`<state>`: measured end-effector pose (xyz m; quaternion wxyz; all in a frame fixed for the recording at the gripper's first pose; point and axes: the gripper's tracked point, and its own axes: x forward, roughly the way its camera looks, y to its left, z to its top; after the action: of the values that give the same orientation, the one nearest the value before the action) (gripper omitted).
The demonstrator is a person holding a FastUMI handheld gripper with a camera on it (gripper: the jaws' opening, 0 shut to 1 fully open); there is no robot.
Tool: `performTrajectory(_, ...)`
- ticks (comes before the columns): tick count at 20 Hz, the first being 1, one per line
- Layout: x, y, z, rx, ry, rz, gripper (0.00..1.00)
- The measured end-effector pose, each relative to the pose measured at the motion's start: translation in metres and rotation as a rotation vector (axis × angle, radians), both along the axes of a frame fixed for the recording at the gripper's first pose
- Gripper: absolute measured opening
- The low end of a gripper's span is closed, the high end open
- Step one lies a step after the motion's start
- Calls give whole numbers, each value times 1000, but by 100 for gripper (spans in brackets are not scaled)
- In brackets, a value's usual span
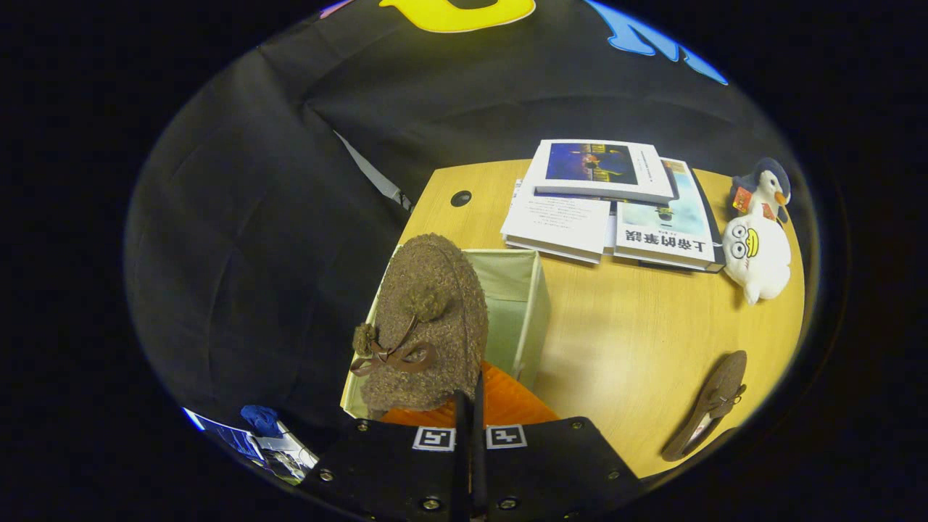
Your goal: Open the storage box then place both shoes into the box .Put the left shoe in first, then the right shoe, with the right side of both shoes facing outward in a uniform manner.
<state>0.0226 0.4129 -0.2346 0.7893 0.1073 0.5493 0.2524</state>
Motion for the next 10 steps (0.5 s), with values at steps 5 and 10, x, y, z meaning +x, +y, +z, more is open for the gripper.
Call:
performTrajectory(5,7,35,-14,-14,19,21,2)
performTrajectory(10,6,56,-30,-23,37,52,2)
